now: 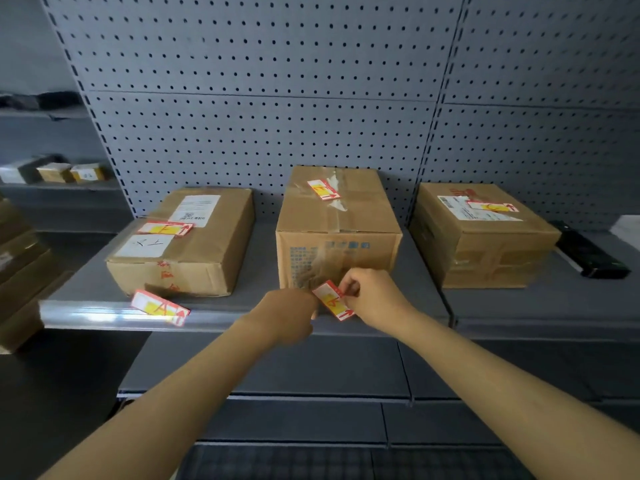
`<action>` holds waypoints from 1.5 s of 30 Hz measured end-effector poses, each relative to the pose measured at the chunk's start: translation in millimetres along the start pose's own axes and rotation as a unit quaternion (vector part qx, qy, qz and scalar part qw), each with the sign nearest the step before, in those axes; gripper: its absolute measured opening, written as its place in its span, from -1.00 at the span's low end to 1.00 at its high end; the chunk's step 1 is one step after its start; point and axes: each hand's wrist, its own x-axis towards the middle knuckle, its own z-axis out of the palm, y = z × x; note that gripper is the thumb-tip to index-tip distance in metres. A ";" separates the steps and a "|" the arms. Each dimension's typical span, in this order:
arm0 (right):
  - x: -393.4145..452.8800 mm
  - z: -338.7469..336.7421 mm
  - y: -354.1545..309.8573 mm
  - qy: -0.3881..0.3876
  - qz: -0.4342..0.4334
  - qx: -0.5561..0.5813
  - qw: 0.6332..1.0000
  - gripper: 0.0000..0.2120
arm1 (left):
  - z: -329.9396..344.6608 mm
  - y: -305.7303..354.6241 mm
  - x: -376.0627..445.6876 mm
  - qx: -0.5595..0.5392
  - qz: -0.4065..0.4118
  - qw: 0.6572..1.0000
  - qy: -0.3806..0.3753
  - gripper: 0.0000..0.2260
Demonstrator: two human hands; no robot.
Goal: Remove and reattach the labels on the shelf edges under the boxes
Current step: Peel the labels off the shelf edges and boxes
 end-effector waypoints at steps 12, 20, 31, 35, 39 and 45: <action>-4.4 8.3 -4.1 0.023 0.001 0.010 1.000 -0.94 | 3.3 2.0 -0.6 0.015 0.022 1.000 -0.010 -0.72; -6.4 16.0 -4.1 0.003 -0.012 -0.099 0.995 -0.89 | 14.3 1.2 -8.1 -0.029 0.010 0.999 -0.031 -0.70; -8.1 13.8 -3.4 -0.032 -0.075 -0.193 0.978 -0.78 | 5.0 6.9 -12.8 0.003 -0.007 1.000 -0.017 -0.66; -12.8 1.4 2.2 -0.028 -0.060 -0.197 0.978 -0.75 | -2.1 7.0 -11.8 0.028 -0.007 1.000 -0.012 -0.65; -21.1 -11.8 8.0 -0.019 -0.032 -0.188 0.981 -0.76 | -13.0 12.0 -8.1 0.028 0.011 1.000 0.006 -0.66; -37.4 -38.2 17.2 -0.005 0.039 -0.172 0.984 -0.75 | -30.4 37.1 5.4 -0.006 0.088 0.995 0.036 -0.71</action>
